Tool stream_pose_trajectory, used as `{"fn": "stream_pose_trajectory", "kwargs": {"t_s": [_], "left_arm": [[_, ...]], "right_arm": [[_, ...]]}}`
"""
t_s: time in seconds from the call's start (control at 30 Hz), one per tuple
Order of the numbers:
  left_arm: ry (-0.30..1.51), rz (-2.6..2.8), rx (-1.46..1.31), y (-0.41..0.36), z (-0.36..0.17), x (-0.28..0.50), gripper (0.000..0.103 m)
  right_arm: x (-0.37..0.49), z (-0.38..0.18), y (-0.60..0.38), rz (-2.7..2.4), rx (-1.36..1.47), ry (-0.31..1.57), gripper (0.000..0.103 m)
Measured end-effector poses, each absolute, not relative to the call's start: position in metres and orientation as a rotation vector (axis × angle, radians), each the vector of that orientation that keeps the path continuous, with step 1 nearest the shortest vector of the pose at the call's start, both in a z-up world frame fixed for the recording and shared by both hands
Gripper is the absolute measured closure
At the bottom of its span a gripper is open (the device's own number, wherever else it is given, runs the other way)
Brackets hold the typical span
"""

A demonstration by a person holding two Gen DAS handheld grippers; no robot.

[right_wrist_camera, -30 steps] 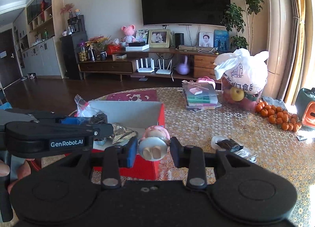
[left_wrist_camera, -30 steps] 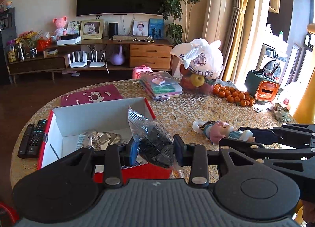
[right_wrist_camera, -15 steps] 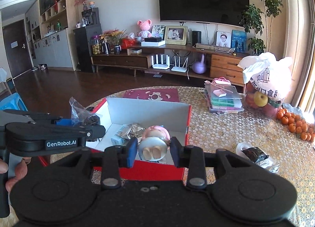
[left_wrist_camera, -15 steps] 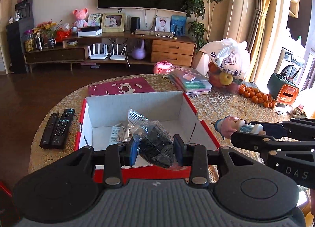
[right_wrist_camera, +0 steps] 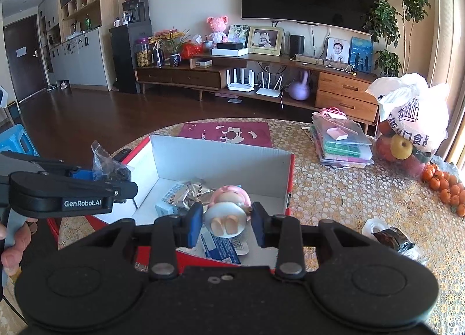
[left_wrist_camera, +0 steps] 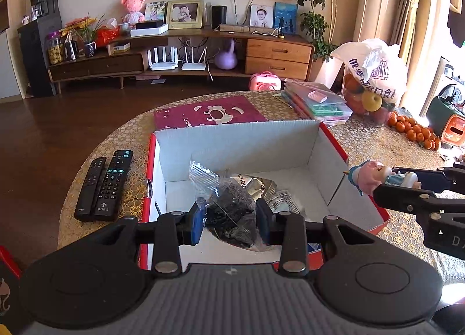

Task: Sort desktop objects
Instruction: 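Carry the black pouch and doll figurine with both tools over the red box, then lower the pouch with the left tool into the box while the right tool lowers the doll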

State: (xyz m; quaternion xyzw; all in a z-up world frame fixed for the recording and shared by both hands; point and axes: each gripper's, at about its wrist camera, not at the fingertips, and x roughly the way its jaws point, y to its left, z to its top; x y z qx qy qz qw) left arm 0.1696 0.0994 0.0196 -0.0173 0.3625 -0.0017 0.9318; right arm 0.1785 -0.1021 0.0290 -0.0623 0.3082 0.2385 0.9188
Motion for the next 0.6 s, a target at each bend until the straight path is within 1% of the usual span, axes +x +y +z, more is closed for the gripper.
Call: {"fn": "stream_pose_trajectory", "kwargs": {"t_s": [0.6], "left_arm": [[0.878,-0.032,0.059,0.088,-0.019,0.223,0.067]], "right_arm": [[0.227,0.004,-0.082,0.475,-0.178,0.705,0.068]]}}
